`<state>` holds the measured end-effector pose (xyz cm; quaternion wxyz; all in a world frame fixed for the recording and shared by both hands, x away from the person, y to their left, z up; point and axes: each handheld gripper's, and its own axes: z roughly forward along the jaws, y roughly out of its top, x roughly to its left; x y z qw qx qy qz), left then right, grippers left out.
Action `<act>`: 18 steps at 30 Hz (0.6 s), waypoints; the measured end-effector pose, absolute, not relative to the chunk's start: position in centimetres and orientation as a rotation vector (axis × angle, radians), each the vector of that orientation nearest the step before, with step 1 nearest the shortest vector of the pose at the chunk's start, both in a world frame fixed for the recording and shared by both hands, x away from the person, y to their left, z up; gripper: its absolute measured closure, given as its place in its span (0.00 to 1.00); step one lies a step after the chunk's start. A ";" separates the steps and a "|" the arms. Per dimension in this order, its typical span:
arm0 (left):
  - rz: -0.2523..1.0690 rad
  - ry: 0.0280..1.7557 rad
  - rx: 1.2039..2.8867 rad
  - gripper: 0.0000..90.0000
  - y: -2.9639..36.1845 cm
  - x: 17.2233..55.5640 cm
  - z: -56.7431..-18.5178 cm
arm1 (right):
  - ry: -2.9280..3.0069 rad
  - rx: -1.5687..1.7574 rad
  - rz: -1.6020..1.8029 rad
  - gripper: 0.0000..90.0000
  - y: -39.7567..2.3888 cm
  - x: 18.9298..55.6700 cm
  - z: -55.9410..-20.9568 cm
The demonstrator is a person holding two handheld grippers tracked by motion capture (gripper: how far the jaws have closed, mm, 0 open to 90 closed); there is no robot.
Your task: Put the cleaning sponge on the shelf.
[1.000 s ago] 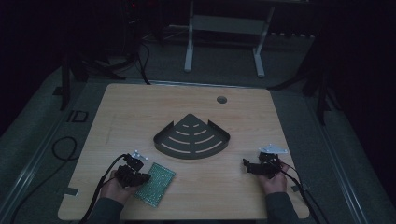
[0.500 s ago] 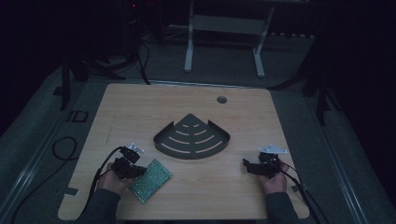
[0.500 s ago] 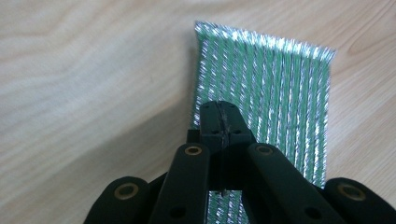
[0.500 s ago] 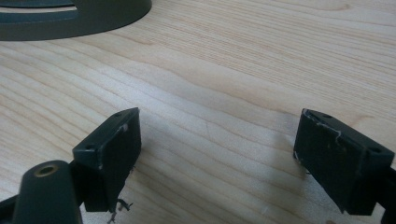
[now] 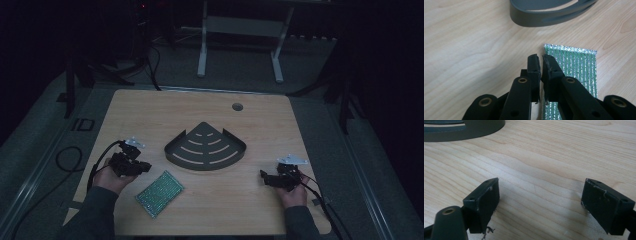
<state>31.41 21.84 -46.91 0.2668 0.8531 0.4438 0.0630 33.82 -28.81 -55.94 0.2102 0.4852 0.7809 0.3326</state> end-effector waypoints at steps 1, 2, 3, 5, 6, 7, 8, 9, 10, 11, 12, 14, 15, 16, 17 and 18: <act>0.176 1.189 2.307 0.94 21.9 31.5 -46.8 | 2.171 1.348 0.925 0.16 -28.8 33.8 -55.9; 0.174 1.174 2.315 0.94 21.9 31.6 -46.6 | 2.171 1.348 0.924 0.16 -28.8 33.8 -55.9; 0.172 1.157 2.329 0.94 21.9 31.8 -46.5 | 2.171 1.348 0.924 0.16 -28.8 33.8 -55.9; 0.175 1.136 2.352 0.94 21.9 32.0 -46.3 | 2.171 1.348 0.924 0.16 -28.8 33.8 -55.9; 0.167 1.120 2.363 0.94 21.8 32.2 -46.2 | 2.172 1.348 0.924 0.16 -28.8 33.8 -55.9; 0.161 1.107 2.373 0.94 21.8 32.3 -46.1 | 2.171 1.348 0.924 0.16 -28.8 33.8 -55.9; 0.158 1.097 2.387 0.94 21.7 32.4 -46.1 | 2.172 1.348 0.924 0.16 -28.8 33.8 -55.9; 0.154 1.083 2.402 0.94 21.6 32.5 -46.0 | 2.172 1.348 0.924 0.16 -28.8 33.8 -55.9; 0.145 1.071 2.413 0.94 21.5 32.6 -45.9 | 2.172 1.348 0.924 0.16 -28.8 33.8 -55.9; 0.139 1.056 2.430 0.94 21.4 32.7 -45.8 | 2.172 1.348 0.924 0.16 -28.8 33.8 -55.9; 0.133 1.047 2.446 0.94 21.2 32.8 -45.8 | 2.172 1.348 0.924 0.16 -28.8 33.8 -55.9; 0.122 1.034 2.474 0.94 21.0 32.9 -45.8 | 2.172 1.348 0.924 0.16 -28.8 33.8 -55.9; 0.117 1.026 2.484 0.94 20.9 33.0 -45.8 | 2.171 1.348 0.924 0.16 -28.8 33.8 -55.9; 0.110 1.017 2.494 0.94 20.8 33.1 -45.8 | 2.171 1.348 0.924 0.16 -28.8 33.8 -55.9; 0.103 1.011 2.501 0.94 20.7 33.2 -45.8 | 2.172 1.348 0.924 0.16 -28.8 33.8 -55.9; 0.099 1.008 2.503 0.94 20.6 33.3 -45.8 | 2.171 1.348 0.924 0.16 -28.8 33.8 -55.9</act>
